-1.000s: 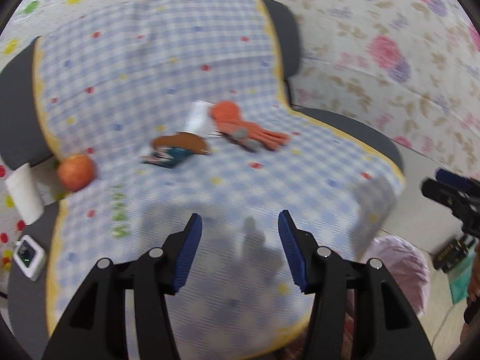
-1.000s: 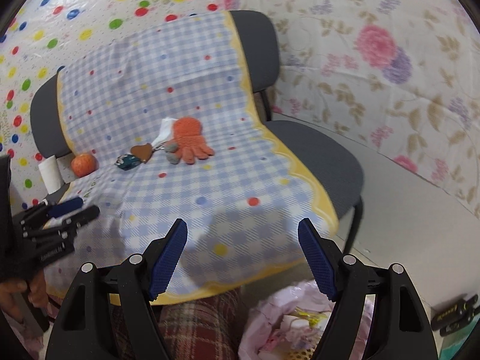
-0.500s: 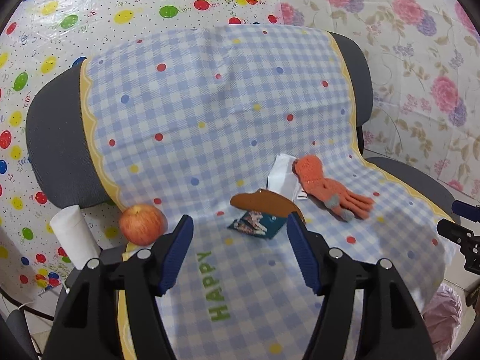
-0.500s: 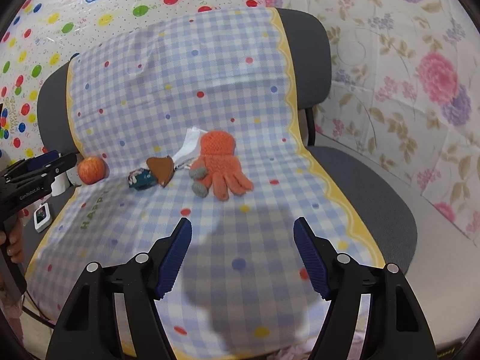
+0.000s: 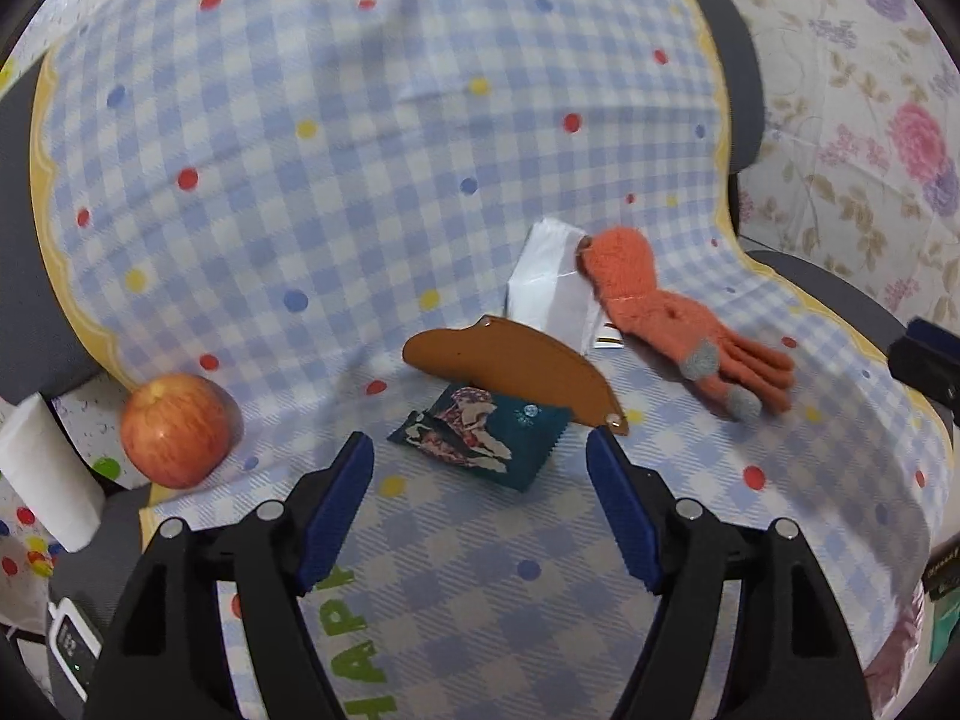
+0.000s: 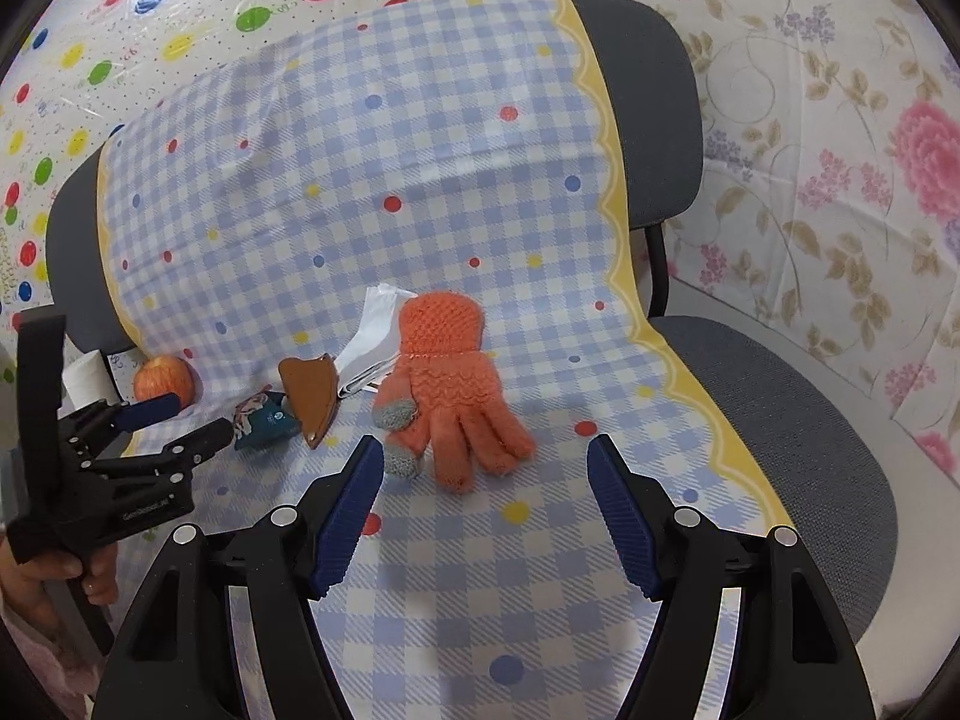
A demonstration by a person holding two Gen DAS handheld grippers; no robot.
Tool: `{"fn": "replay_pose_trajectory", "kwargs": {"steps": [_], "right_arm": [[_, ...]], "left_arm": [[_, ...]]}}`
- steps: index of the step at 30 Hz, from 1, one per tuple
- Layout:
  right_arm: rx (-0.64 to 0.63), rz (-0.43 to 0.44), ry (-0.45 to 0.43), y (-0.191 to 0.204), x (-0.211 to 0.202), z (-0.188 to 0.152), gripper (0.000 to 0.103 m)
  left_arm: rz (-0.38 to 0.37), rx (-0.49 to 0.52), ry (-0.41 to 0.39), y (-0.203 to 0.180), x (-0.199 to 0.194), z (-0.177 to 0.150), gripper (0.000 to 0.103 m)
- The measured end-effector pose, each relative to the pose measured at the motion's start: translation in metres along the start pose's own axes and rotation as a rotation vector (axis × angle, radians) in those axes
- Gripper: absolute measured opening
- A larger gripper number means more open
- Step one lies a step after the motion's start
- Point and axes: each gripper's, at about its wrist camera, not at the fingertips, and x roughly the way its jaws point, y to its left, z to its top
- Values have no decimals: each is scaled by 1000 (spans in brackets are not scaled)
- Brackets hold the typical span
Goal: Collect trash
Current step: 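Grasp the teal snack packet with the left gripper, then grasp the orange knitted glove with the right gripper while the left holds the packet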
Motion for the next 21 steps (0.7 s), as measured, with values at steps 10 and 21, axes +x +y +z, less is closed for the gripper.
{"fn": "replay_pose_trajectory", "kwargs": {"steps": [10,21], "right_arm": [[8,-13,30,-7,22,5,70],[0,-27,52,-3,27,1,70]], "left_arm": [[-36,-87,166,14,57,10,71],[-61,-17,86,5,39,8,7]]}}
